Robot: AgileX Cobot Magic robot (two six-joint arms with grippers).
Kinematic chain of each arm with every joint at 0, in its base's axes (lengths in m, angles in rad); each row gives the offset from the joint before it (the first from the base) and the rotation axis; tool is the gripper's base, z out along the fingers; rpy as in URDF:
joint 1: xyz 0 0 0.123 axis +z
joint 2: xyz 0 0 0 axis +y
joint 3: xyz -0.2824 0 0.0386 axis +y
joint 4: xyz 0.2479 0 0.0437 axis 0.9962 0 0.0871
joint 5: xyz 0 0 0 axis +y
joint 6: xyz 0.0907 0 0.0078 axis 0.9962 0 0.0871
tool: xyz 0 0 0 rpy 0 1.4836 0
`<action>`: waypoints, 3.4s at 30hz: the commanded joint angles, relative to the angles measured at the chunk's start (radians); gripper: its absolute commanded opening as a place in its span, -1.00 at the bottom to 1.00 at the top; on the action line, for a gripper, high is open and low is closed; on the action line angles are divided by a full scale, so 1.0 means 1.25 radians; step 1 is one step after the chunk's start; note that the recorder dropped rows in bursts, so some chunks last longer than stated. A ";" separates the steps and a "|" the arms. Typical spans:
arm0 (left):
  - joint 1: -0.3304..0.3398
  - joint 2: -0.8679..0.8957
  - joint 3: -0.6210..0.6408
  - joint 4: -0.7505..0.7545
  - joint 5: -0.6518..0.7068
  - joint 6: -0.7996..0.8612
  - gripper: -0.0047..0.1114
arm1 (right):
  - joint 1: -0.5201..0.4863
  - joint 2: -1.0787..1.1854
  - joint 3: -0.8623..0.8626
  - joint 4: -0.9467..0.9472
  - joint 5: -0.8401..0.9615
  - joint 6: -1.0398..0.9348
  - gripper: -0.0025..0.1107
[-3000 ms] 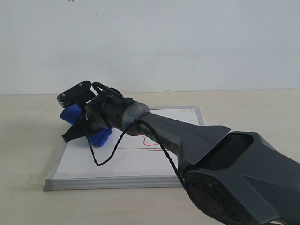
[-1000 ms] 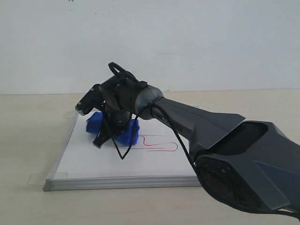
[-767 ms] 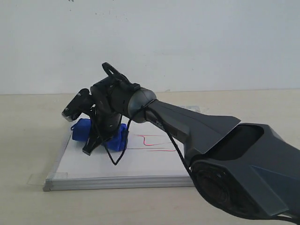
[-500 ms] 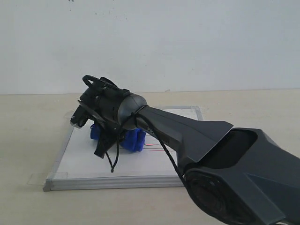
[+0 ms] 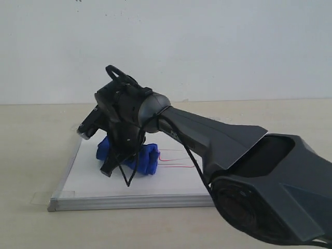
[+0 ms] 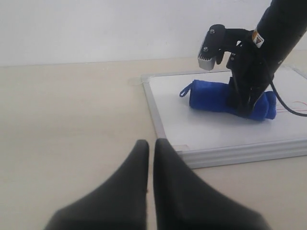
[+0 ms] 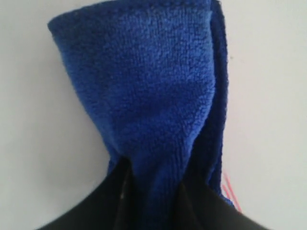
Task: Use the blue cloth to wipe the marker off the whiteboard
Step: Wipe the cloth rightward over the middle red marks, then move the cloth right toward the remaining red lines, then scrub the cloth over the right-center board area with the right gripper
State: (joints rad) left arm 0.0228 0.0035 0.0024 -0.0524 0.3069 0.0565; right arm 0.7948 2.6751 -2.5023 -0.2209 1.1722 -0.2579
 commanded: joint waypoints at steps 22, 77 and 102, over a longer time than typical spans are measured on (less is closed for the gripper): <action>0.002 -0.003 -0.002 -0.002 -0.009 0.004 -0.85 | -0.071 -0.027 0.064 -0.098 0.039 0.112 -0.96; 0.002 -0.003 -0.002 -0.002 -0.009 0.004 -0.85 | -0.033 -0.157 0.341 0.258 -0.040 0.064 -0.96; 0.002 -0.003 -0.002 -0.002 -0.009 0.004 -0.85 | -0.261 -0.160 0.345 0.158 -0.104 0.223 -0.96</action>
State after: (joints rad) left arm 0.0228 0.0035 0.0024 -0.0524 0.3069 0.0565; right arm 0.4419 2.4514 -2.0898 -0.1488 1.1617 0.0120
